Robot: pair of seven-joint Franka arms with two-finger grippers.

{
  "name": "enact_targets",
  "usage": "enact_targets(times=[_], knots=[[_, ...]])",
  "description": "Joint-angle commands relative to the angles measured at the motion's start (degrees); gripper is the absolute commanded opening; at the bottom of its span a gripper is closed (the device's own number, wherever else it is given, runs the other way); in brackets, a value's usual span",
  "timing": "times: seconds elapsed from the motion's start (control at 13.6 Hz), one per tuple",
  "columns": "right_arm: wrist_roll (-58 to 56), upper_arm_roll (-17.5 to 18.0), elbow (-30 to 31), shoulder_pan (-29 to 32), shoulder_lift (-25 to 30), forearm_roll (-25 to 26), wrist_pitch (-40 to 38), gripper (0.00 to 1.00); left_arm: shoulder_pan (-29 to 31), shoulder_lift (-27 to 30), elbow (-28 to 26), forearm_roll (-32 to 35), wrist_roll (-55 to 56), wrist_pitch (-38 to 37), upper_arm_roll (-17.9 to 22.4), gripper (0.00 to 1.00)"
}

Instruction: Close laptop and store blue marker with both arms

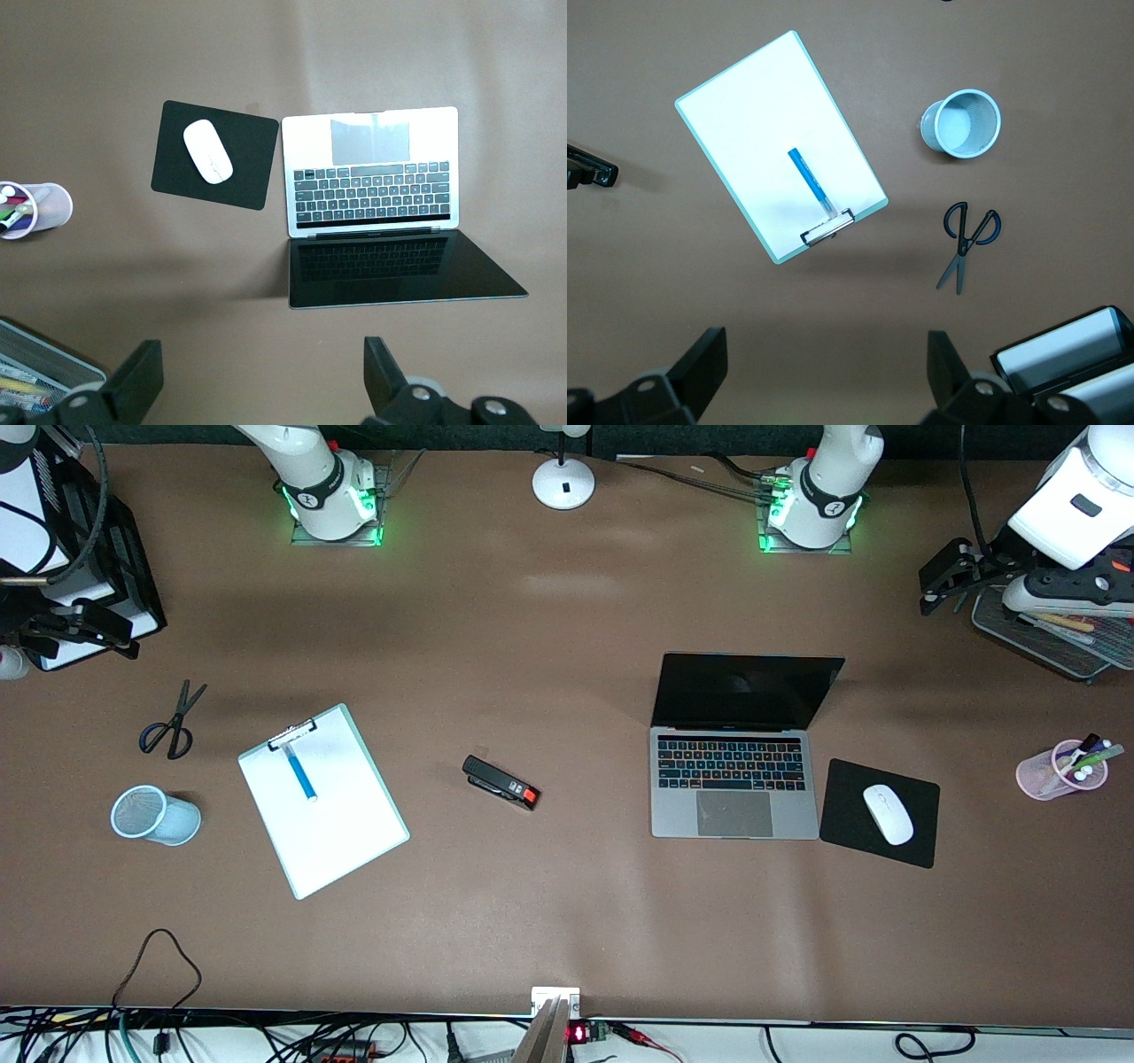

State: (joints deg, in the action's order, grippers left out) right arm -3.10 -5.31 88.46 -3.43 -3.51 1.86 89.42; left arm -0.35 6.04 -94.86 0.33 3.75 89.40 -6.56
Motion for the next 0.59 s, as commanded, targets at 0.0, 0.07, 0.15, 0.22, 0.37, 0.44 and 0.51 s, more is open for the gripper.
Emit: enact_targets(times=[0.0,0.07,0.15,0.22,0.37,0.44,0.51], knots=[[0.55,0.21,1.1,0.09,1.49,-0.45,-0.3,1.0,-0.35,-0.68,1.26,-0.95,-1.37,-0.54,0.5,1.0],[0.47,0.21,1.02,0.09,1.4,-0.45,-0.13,1.0,-0.35,-0.68,1.26,-0.95,-1.46,-0.54,0.5,1.0],[0.47,0.3,1.01,0.09,1.4,-0.36,-0.13,1.0,-0.35,-0.68,1.26,-0.95,-1.46,-0.54,0.5,1.0],[0.47,0.39,0.93,0.0,1.4,-0.36,-0.21,1.0,-0.35,-0.68,1.26,-0.95,-1.46,-0.54,0.5,1.0],[0.47,0.39,0.84,-0.09,0.53,-0.36,0.49,1.0,-0.35,-0.76,1.26,-0.95,-1.37,-0.54,0.5,1.0],[0.47,0.47,0.32,-0.17,-0.17,-0.45,0.58,1.0,-0.35,-1.2,1.26,-0.95,-1.37,-0.54,0.5,1.0],[0.47,0.48,-0.04,-0.09,-1.23,-0.63,0.75,1.0,-0.35,-1.46,1.26,-0.77,-1.29,-0.54,0.5,1.0]])
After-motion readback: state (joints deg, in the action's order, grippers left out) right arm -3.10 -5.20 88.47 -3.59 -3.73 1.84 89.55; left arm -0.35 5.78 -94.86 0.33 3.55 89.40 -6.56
